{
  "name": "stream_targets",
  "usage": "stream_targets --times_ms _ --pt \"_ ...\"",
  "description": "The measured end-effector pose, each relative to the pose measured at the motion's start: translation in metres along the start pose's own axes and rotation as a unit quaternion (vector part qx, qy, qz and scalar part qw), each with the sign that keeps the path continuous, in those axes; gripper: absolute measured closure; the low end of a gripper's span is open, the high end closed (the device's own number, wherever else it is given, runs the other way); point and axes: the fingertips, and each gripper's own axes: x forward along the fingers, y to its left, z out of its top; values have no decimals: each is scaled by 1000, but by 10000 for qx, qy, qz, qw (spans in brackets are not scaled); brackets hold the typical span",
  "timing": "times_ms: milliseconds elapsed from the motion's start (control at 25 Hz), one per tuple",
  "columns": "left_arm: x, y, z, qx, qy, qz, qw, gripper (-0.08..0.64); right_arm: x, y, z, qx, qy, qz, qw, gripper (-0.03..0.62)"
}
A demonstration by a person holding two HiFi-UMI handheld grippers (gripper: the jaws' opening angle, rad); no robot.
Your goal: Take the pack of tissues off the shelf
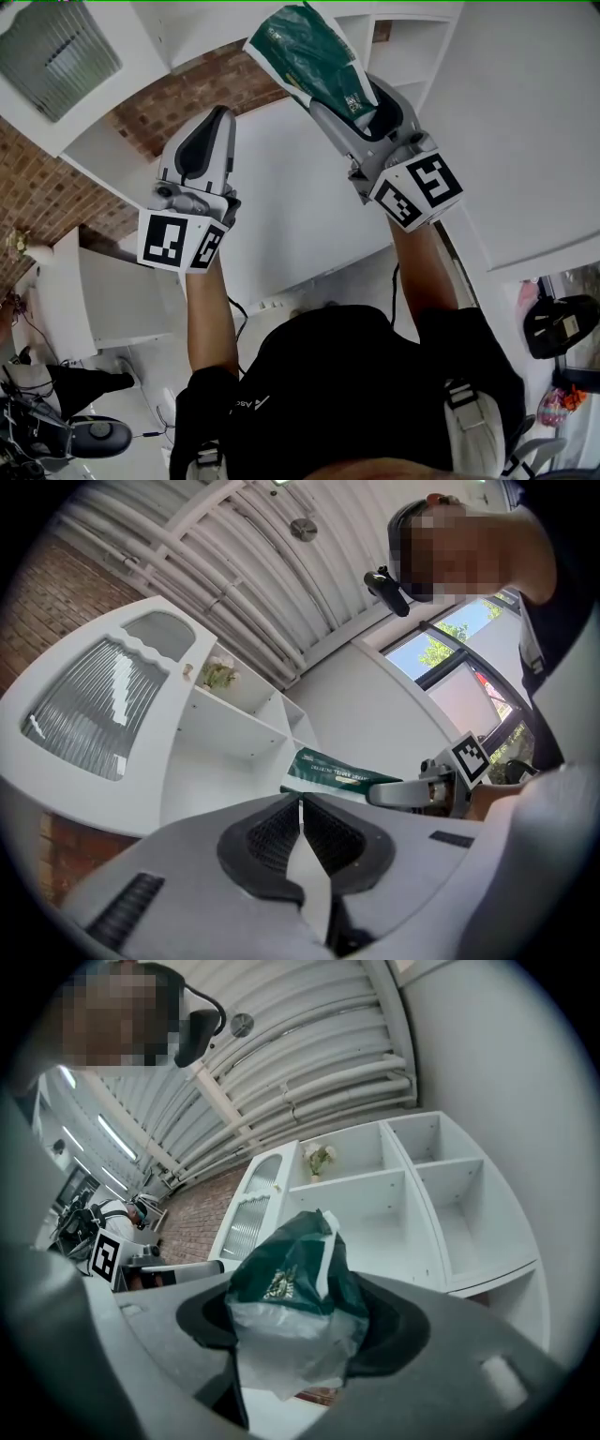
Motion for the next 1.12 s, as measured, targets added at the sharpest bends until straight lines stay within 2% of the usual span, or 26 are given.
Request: stream_targets --times_ms 160,1120 --pt "4 -2 0 -22 20 -14 10000 551 -1 1 1 -121 -6 30 9999 305" --pt "9 0 -12 -79 73 -75 9999 551 0 -1 -3 -40 5 53 10000 310"
